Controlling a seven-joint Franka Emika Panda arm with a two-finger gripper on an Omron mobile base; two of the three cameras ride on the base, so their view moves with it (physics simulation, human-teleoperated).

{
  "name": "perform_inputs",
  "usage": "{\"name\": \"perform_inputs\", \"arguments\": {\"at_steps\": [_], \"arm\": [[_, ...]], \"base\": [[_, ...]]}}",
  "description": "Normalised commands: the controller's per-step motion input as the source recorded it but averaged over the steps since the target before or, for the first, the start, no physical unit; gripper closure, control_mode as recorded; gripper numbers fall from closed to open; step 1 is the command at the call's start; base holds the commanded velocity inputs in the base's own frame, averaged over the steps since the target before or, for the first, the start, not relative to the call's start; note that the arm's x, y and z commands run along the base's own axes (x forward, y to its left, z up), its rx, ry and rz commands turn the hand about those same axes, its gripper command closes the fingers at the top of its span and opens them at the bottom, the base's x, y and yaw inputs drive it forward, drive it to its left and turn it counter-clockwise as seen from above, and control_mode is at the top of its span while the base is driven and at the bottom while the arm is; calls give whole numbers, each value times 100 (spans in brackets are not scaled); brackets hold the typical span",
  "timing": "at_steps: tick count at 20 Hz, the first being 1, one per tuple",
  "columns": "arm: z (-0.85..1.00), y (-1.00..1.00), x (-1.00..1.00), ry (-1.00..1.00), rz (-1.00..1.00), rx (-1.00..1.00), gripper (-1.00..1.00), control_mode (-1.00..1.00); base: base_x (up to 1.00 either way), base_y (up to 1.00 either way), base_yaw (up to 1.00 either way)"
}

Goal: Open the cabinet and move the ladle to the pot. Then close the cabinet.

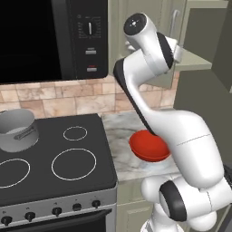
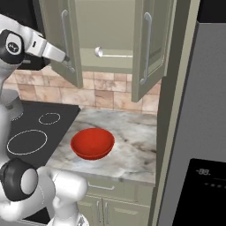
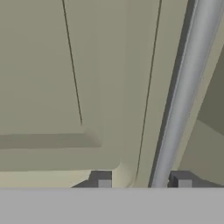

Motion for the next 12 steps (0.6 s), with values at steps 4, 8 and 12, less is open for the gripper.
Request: {"name": "perform_inputs", "arguments": {"at_steps": [4,8,12], "arm": [[0,57,-15,0,-1,-2,100,-100],[0,39,-21,0,-5,-1,-100,-100],[2,10,-22,0,-5,0,-100,-100]], "base": [[0,0,0],[0,0,0],[0,0,0]]}}
